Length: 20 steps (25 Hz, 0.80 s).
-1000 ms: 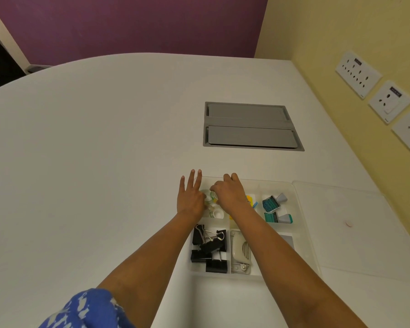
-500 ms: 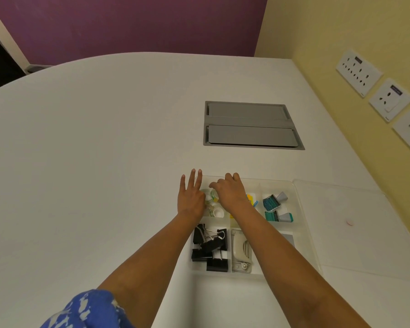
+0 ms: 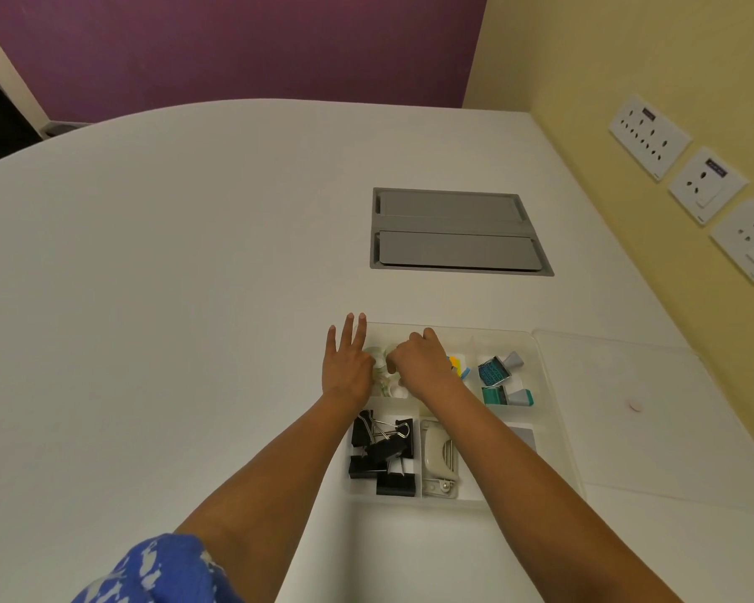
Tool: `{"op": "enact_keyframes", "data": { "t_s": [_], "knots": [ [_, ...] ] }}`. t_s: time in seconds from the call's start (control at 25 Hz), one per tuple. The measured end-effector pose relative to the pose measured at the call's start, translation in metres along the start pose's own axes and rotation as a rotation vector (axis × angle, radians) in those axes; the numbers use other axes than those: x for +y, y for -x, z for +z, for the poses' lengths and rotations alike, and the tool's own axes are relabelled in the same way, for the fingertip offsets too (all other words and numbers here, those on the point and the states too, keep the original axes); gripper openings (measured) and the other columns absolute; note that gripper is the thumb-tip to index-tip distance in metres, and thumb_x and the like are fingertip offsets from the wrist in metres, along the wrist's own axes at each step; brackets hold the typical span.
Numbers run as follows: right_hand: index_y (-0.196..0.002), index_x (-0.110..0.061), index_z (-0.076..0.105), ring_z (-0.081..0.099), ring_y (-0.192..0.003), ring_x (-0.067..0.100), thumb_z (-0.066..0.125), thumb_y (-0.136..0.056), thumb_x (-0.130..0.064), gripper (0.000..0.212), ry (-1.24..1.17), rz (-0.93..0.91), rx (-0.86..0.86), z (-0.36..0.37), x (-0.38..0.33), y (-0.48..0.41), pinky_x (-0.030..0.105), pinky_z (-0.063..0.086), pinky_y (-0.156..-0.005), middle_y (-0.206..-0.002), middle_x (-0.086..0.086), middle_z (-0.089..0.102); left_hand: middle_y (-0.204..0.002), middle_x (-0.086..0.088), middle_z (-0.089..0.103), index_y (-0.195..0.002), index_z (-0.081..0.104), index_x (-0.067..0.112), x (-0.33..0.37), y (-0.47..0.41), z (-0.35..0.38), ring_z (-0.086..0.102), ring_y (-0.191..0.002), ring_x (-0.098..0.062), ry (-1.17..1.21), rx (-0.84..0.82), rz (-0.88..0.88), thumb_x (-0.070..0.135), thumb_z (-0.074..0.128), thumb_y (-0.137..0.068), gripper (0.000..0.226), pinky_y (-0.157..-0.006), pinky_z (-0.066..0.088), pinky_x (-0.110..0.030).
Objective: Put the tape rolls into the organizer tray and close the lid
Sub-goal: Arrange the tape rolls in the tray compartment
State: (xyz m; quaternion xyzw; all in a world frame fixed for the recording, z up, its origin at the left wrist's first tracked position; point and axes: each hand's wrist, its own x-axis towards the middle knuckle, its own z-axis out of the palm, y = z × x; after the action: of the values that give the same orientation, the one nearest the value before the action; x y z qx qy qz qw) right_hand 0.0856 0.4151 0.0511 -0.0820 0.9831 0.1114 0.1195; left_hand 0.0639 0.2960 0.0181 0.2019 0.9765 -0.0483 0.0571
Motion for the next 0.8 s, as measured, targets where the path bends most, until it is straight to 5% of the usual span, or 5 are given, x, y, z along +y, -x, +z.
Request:
{"op": "enact_keyframes", "data": {
  "t_s": [0.28,0.8],
  "knots": [
    [-0.109,-0.014,0.064,0.056,-0.11,0.025,0.06,-0.088,-0.011,0.021,-0.005,-0.023,0.064,0.011,-0.001,0.001,0.033,0.035,-0.1,-0.108,0.007,0.069,-0.16,-0.007,-0.012,-0.111,0.067,0.028,0.0,0.0,0.0,-0.015,-0.147,-0.028,0.01,0.003,-0.001,0.039,0.05,-0.095,0.026,-0.119,-0.007,-0.047],
    [-0.119,-0.011,0.059,0.048,-0.125,0.027,0.056,-0.094,-0.023,0.028,0.198,-0.047,0.017,0.003,-0.011,-0.005,0.037,0.023,-0.115,-0.114,0.008,0.069,-0.16,-0.007,-0.013,-0.116,0.065,0.027,-0.001,0.002,0.0,-0.015,-0.147,-0.027,0.029,0.002,-0.009,0.042,0.043,-0.098,0.033,-0.119,-0.008,-0.045]
  ]
}}
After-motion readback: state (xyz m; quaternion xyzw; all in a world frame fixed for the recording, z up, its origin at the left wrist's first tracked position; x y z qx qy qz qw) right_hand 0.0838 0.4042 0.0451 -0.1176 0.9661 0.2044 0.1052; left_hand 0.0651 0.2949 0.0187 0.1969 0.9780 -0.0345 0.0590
